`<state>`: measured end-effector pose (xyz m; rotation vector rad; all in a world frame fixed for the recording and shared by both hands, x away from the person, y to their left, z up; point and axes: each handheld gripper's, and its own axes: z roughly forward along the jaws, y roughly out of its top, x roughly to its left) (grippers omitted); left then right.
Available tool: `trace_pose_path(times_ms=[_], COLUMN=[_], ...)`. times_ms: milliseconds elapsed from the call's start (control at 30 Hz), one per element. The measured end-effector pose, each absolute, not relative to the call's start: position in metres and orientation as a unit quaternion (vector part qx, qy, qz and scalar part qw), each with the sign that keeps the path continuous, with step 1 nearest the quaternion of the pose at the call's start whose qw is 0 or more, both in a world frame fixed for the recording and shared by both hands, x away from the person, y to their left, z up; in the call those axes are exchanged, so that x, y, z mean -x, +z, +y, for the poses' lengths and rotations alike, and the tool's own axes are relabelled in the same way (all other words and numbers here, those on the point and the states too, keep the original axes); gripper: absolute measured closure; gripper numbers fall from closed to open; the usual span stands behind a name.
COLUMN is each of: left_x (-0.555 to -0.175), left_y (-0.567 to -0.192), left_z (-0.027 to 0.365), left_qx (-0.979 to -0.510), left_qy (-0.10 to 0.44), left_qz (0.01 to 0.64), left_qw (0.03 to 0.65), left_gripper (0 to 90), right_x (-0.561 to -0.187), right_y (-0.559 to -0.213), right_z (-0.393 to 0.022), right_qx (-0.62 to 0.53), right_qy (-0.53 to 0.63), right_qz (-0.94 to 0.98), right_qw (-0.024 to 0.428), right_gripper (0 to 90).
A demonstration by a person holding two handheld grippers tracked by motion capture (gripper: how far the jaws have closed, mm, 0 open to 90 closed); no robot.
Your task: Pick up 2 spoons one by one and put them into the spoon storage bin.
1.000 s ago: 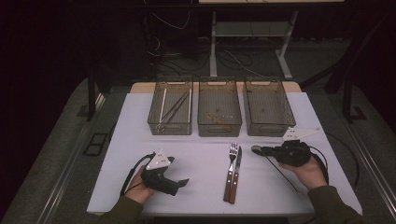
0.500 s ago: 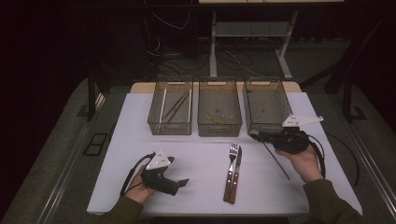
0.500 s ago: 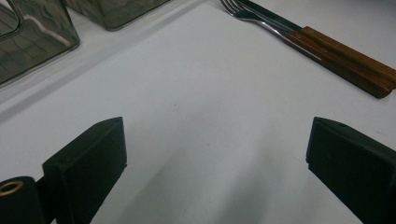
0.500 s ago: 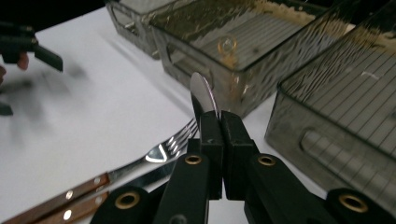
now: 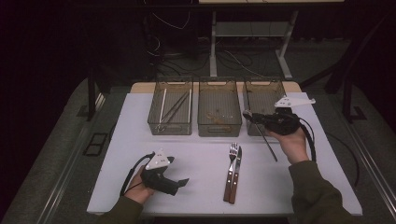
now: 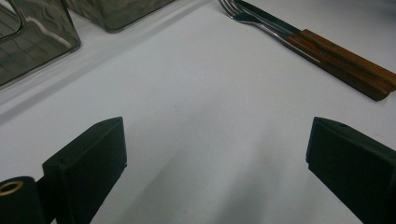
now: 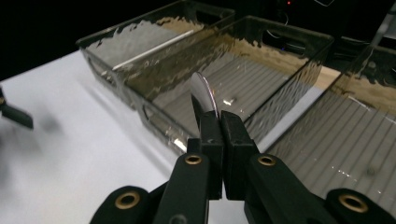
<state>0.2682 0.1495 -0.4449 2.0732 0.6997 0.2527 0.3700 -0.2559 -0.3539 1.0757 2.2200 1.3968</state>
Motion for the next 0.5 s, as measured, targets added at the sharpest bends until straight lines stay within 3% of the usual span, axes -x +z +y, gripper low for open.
trace_pose_path(times_ms=[500], left_x=[-0.268], left_y=[-0.443], left_z=[0.151], left_qx=[-0.839], left_qy=[0.103], left_qz=[0.279], left_qw=[0.456], left_gripper=[3.6], right_x=[-0.418], right_y=[-0.321], right_z=[-0.224], right_qx=[-0.391], right_qy=[0.495], right_qz=[0.75], right_qw=[0.198], right_gripper=[89.0])
